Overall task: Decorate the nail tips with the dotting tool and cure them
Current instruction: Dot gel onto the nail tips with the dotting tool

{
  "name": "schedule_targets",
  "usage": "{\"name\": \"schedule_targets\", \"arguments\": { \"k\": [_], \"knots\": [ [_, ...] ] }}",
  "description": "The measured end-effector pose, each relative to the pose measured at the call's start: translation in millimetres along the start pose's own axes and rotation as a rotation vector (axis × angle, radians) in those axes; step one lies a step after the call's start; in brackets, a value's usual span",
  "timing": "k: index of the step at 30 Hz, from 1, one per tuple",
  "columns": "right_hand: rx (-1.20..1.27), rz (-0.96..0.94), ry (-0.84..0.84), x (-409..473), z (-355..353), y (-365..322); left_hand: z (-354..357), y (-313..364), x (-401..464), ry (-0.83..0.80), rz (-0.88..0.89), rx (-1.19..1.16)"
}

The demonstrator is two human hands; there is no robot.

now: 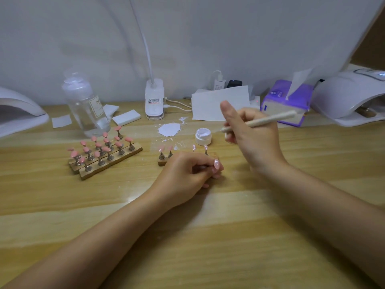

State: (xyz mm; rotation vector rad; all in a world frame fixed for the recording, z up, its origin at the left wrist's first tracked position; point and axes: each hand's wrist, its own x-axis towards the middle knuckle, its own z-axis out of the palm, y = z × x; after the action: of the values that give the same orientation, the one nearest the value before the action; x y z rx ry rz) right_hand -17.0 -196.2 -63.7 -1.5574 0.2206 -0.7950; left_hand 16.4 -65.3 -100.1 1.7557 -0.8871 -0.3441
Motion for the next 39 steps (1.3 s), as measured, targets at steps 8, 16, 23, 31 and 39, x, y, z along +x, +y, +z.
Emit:
{"name": "schedule_targets", "arguments": {
  "k": [8,16,23,31,39],
  "knots": [
    [0.115,0.08,-0.05,-36.0,-5.2,11.5,-0.9,2.0,-0.2,-0.014,0.04,0.001],
    [0.056,0.048,-0.099,-32.6,-3.9,16.0,-0.9,0.8,0.5,-0.016,0.045,-0.012],
    [0.023,0.042,-0.108,-30.8,-5.8,20.0,-0.8,0.3,0.6,-0.008,0.043,0.003],
    [0.033,0.051,-0.089,-31.0,-5.0,19.0,-0.9,0.5,0.5,-0.017,0.046,0.01],
    [0.056,0.058,-0.113,-31.4,-5.1,18.0,-1.0,0.9,0.3,-0.013,0.045,0.009]
  ]
}}
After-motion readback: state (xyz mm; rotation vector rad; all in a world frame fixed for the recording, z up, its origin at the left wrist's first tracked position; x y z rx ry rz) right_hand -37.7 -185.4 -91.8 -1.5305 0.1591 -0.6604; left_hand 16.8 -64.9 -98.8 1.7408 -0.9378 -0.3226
